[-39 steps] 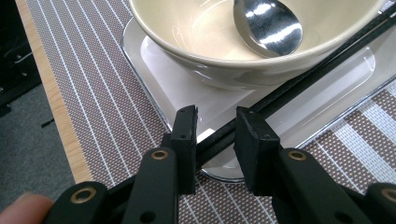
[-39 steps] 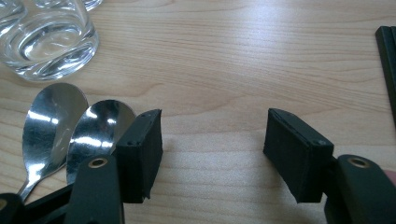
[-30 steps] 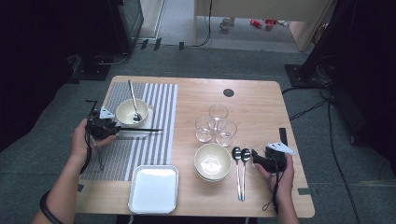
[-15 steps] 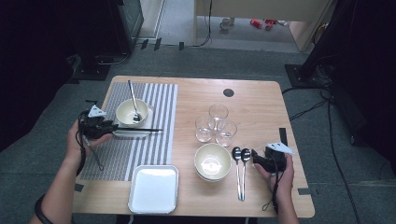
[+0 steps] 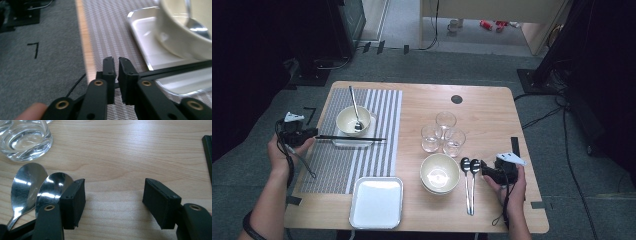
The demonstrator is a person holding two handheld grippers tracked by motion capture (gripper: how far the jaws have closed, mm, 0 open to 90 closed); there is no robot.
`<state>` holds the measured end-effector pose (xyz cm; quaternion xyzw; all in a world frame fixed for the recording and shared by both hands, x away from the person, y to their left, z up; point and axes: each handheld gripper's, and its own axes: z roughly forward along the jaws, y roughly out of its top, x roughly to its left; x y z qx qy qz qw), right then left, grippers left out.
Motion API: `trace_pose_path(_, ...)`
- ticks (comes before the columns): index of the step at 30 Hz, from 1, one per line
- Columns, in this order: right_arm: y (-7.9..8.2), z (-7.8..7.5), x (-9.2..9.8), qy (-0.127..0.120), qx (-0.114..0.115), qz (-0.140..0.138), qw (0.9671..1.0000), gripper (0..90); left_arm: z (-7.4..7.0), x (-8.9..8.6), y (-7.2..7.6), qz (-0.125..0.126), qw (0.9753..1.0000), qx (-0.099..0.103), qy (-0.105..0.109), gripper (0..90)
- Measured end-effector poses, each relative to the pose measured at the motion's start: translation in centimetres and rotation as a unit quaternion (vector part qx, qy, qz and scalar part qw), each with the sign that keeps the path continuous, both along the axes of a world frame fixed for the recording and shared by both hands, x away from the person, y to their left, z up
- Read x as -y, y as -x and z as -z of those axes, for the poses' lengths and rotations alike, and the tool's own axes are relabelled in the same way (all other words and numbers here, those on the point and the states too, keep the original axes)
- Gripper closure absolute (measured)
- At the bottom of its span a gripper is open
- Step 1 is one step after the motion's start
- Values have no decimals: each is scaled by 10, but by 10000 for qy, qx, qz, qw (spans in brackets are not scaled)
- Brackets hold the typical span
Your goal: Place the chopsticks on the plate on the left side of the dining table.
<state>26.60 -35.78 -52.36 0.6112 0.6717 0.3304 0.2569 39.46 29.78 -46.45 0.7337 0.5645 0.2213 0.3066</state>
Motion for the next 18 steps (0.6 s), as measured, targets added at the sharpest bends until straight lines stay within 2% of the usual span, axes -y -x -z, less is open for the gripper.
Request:
trace_pose_path(5,0,0,0,15,-5,-2,10000,348,6,-11,1,-294,9995,-101,69,865)
trace_pose_path(11,0,0,0,18,-7,-1,10000,347,14,-14,2,-287,9992,-265,77,861)
trace_pose_path(18,0,0,0,9,-7,-5,10000,344,17,-9,-1,-236,9992,-331,40,850)
